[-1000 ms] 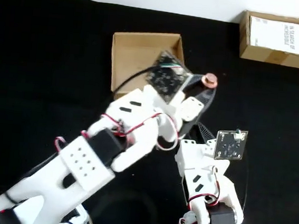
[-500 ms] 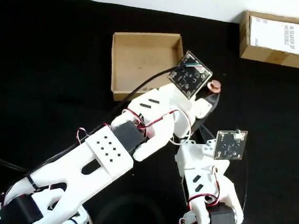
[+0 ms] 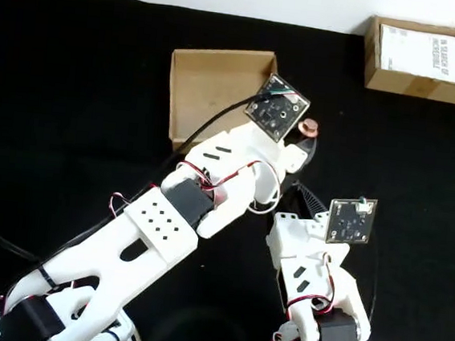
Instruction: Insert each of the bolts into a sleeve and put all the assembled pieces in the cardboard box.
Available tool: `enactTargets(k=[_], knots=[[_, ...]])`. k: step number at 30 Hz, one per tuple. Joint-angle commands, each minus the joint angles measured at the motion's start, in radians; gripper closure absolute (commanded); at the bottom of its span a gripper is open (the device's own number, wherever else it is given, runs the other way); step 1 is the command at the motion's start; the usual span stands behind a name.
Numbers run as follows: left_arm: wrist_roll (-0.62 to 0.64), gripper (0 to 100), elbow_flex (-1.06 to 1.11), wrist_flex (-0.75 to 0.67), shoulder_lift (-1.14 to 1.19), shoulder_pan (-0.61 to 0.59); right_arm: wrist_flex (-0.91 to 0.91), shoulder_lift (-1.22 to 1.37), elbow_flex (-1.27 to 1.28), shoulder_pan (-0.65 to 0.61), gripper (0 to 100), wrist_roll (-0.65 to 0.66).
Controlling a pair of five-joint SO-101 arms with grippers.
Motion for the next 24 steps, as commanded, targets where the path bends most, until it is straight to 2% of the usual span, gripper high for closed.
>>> enactTargets(k=[1, 11, 24], knots=[[0.006, 99, -0.016, -0.005, -0.059, -0.004, -0.002, -0.015, -0.05, 0.001, 99.2, -0.005], [0.005, 99, -0.058, 0.0, -0.153, -0.002, -0.004, -0.013, -0.047, 0.001, 99.2, -0.005], [0.006, 99, 0.024, 0.002, -0.151, 0.116, -0.059, -0.013, -0.045, 0.001, 99.2, -0.005]])
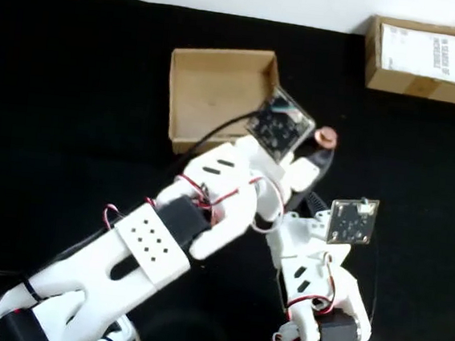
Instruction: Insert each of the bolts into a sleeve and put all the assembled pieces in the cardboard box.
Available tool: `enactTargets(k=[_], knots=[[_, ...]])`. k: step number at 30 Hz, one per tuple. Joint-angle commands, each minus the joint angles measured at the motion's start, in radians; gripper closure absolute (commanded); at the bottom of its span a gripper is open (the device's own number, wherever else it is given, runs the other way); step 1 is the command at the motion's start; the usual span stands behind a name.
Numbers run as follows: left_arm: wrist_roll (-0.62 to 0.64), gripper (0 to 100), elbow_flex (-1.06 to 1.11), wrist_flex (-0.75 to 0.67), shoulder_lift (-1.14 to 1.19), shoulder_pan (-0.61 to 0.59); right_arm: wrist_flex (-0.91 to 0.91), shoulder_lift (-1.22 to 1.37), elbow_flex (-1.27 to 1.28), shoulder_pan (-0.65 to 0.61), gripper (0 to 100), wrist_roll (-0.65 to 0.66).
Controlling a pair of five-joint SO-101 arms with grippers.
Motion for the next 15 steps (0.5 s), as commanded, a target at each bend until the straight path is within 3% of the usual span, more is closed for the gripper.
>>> enactTargets(k=[1, 15], knots=[[0.006, 99, 0.004, -0.003, -0.044, 0.024, -0.03, -0.013, -0.047, 0.001, 99.2, -0.005], [0.006, 99, 0.007, -0.006, -0.041, -0.079, -0.028, -0.013, -0.058, 0.001, 99.2, 0.005]])
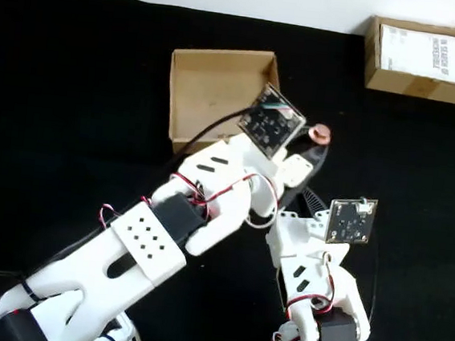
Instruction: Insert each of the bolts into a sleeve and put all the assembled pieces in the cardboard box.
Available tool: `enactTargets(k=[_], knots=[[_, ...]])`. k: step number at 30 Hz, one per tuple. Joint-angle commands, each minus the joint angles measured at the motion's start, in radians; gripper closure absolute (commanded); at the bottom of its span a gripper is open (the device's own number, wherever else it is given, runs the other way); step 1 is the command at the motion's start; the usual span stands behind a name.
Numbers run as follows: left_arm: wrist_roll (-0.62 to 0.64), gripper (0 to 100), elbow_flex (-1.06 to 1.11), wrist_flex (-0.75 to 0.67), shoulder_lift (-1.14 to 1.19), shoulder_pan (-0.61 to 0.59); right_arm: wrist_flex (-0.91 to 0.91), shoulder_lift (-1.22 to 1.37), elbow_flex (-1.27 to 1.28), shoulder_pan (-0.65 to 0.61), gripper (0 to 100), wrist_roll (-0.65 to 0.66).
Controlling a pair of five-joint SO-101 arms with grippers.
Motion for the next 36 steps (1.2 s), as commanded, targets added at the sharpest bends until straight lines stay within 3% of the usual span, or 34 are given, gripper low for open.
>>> enactTargets(k=[1, 15, 27, 36], knots=[[0.006, 99, -0.005, -0.006, -0.03, -0.035, -0.028, -0.013, -0.058, 0.002, 99.2, 0.025], [0.064, 99, 0.013, -0.009, -0.038, -0.033, -0.031, -0.013, -0.047, 0.002, 99.2, 0.061], [0.063, 99, -0.177, -0.005, -0.03, -0.036, -0.062, -0.013, -0.002, 0.002, 99.2, 0.063], [0.069, 99, -0.09, -0.006, -0.028, -0.028, -0.081, -0.013, -0.002, 0.002, 99.2, 0.063]])
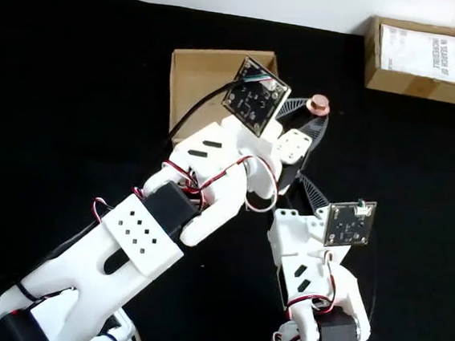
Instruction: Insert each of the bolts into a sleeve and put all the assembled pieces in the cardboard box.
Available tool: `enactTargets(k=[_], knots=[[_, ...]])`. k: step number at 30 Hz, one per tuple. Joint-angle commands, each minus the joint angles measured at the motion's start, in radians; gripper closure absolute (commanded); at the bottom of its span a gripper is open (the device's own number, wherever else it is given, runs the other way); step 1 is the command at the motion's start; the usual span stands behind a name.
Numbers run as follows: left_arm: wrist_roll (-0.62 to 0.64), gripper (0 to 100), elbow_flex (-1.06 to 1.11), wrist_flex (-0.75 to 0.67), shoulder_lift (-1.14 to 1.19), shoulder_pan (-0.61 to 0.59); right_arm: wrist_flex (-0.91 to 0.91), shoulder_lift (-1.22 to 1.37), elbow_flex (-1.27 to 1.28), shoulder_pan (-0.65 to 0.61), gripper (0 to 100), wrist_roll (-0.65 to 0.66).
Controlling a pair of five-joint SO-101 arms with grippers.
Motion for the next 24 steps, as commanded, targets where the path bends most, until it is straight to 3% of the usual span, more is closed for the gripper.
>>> enactTargets(k=[1, 24], knots=[[0.005, 99, 0.021, -0.008, -0.028, -0.008, -0.022, -0.012, -0.004, 0.001, 99.2, 0.005], [0.084, 99, 0.079, -0.008, -0.03, 0.022, -0.022, -0.012, -0.004, 0.001, 99.2, 0.005]])
